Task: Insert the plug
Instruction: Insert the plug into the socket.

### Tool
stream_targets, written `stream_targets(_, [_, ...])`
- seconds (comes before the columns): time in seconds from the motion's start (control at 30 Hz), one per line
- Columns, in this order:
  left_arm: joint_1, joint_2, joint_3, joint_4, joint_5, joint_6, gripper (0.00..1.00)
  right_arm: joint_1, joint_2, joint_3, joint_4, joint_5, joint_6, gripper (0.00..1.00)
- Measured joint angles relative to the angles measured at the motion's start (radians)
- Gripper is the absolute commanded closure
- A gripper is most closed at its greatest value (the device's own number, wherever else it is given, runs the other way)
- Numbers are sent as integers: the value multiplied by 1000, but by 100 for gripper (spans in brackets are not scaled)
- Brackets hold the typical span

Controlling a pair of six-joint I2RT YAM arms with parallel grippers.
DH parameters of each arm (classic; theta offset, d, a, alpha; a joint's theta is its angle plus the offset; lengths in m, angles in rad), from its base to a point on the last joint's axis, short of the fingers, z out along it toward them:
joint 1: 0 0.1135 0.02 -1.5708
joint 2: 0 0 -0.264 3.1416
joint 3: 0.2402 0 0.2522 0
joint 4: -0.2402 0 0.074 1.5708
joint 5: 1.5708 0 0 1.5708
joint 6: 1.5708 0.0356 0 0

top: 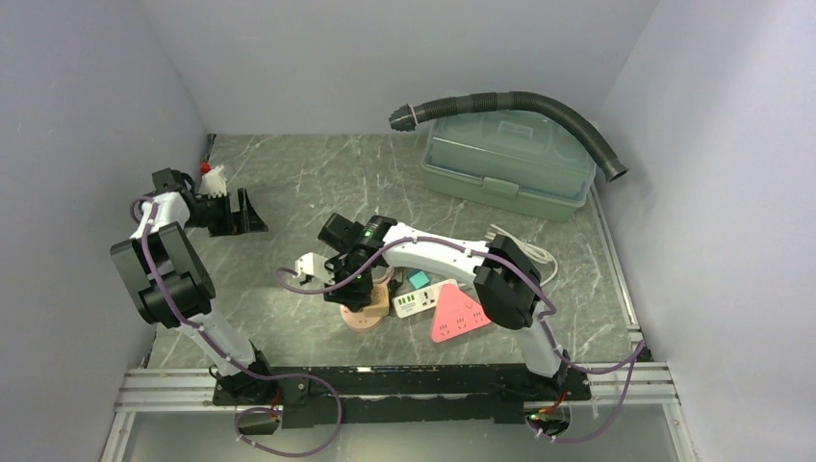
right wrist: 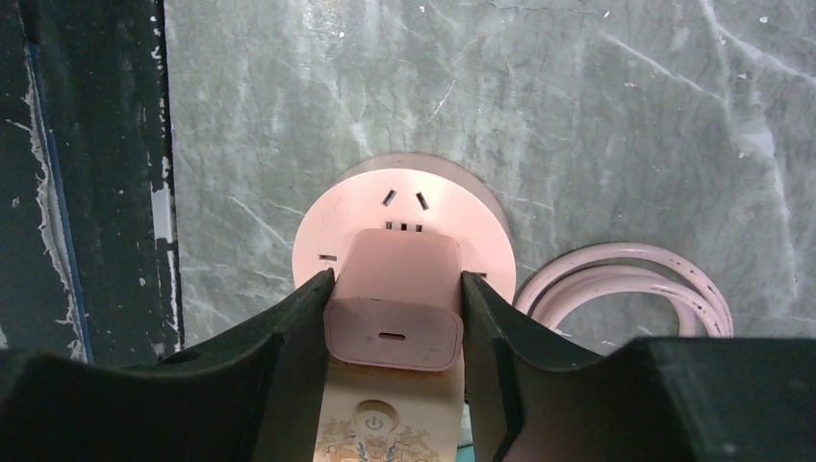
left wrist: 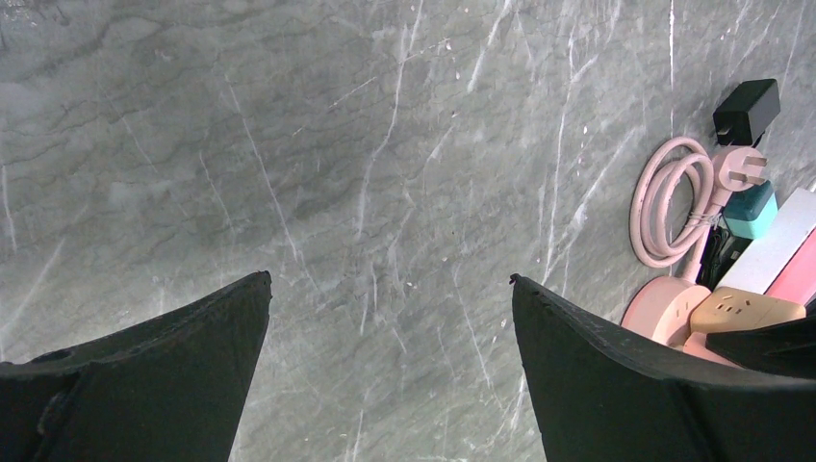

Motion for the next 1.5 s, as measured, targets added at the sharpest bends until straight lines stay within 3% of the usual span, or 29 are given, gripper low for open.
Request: stream_targets(1.5, [3,0,0,0,9,5,0,33,-13,-25,53,72,104,100])
